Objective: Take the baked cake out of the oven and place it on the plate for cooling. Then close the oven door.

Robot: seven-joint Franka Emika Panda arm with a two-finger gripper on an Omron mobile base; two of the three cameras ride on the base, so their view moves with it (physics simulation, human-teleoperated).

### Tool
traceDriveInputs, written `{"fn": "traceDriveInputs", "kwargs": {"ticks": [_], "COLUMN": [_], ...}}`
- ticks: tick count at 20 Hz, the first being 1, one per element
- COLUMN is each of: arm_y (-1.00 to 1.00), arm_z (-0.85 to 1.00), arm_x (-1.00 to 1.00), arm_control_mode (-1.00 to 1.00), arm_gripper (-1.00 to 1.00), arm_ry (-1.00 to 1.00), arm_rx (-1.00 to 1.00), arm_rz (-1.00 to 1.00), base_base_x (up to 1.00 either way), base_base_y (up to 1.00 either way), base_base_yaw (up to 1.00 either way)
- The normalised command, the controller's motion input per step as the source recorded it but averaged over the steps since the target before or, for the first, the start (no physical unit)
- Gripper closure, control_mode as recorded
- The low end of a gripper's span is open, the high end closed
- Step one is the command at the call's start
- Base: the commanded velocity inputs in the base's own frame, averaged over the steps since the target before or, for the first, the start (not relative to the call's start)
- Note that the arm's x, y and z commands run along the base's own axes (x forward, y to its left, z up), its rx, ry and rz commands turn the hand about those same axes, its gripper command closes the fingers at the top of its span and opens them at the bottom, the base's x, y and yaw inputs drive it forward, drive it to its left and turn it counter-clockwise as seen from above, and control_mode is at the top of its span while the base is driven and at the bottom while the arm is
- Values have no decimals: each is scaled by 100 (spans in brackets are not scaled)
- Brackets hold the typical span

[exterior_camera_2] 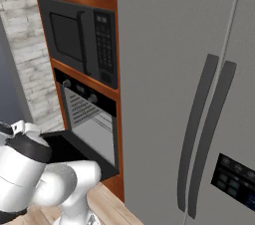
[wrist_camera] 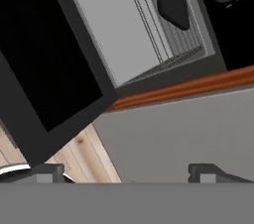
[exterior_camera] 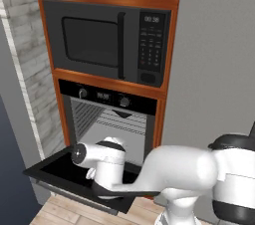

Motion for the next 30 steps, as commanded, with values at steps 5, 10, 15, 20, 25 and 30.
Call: {"fn": "traceDriveInputs", "kwargs": {"ticks": [5, 10, 15, 20, 25, 30], "arm_y": [-1, 0, -18, -31, -31, -11], "arm_z": [17, 48, 2, 0, -5, -20], "arm_x": [19, 34, 32, 36, 36, 45], "arm_control_mode": [-100, -100, -100, -100, -100, -100], "arm_gripper": [-100, -100, -100, -100, -100, -100], "arm_ry": [0, 14, 0, -1, 0, -3], "arm_rx": [-21, -4, -13, -6, 0, 0], "arm_rz": [-3, -1, 0, 0, -9, -5], "base_base_x": [0, 0, 0, 0, 0, 0], "base_base_y": [0, 0, 0, 0, 0, 0], "base_base_yaw": [0, 0, 0, 0, 0, 0]}}
